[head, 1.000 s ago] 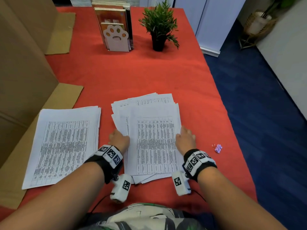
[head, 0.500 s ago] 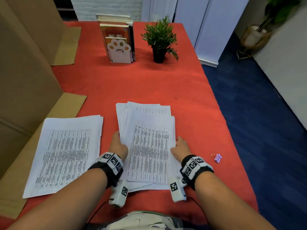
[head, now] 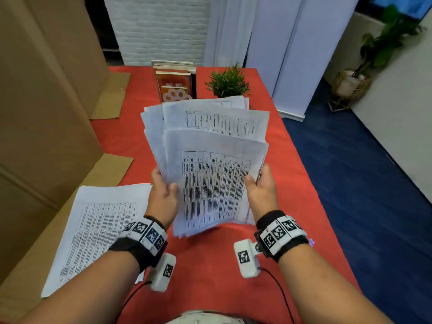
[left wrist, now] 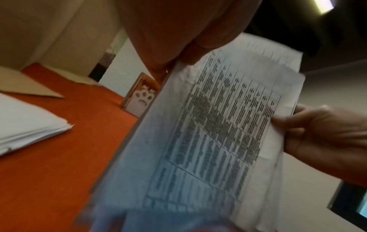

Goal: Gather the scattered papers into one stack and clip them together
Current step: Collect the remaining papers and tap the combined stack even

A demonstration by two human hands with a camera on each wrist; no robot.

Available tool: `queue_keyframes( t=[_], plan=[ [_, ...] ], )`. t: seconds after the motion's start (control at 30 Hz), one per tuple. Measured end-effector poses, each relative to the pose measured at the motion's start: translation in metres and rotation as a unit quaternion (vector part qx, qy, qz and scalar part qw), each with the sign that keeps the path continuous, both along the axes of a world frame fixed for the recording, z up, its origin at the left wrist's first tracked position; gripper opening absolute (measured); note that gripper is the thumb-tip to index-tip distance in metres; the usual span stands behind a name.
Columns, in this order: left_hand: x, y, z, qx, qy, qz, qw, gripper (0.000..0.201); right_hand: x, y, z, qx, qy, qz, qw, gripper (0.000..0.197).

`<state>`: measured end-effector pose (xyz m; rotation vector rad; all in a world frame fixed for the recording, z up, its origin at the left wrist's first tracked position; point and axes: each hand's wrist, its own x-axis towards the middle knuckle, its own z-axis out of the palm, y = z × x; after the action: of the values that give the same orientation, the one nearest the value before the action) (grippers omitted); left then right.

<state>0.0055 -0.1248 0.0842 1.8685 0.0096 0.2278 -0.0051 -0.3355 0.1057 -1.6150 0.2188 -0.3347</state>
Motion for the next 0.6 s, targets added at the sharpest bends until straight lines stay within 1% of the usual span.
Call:
queue_keyframes(
  t=[0.07,0.13,0.27,0.33,0.43,0.47,0.53,0.6],
  plan=[
    [-0.003,-0.002,0.002,-0.010,-0.032,0.009,0.999,0.044,-0.005,0.000,-0.004,0.004,-0.008,-0.014,1.000,0.037],
    [-0.011,-0.005,0.000,-0.030,-0.038,0.006,0.999,0.041,-0.014,-0.001,-0.012,0.028,0.006,-0.023,0.999,0.039],
    [-0.020,-0.008,-0.009,-0.058,0.006,-0.017,0.998,0.054,-0.021,-0.004,-0.015,0.115,-0.005,0.002,0.993,0.059],
    [-0.017,-0.010,-0.010,-0.075,0.019,0.000,0.997,0.060,-0.020,-0.003,-0.012,0.130,-0.012,0.029,0.991,0.063],
    [-0.014,-0.016,0.003,-0.101,-0.011,0.051,0.993,0.063,-0.020,-0.001,-0.004,0.104,-0.020,0.054,0.993,0.062],
    [-0.013,-0.019,0.010,-0.117,-0.025,0.072,0.990,0.062,-0.021,-0.002,0.000,0.093,-0.036,0.053,0.994,0.065],
    [-0.012,-0.023,0.026,-0.133,-0.049,0.107,0.984,0.054,-0.021,-0.006,0.008,0.053,-0.091,0.047,0.993,0.079],
    [-0.009,-0.027,0.041,-0.128,-0.070,0.126,0.981,0.039,-0.021,-0.011,0.014,-0.022,-0.149,0.048,0.987,0.093]
  ],
)
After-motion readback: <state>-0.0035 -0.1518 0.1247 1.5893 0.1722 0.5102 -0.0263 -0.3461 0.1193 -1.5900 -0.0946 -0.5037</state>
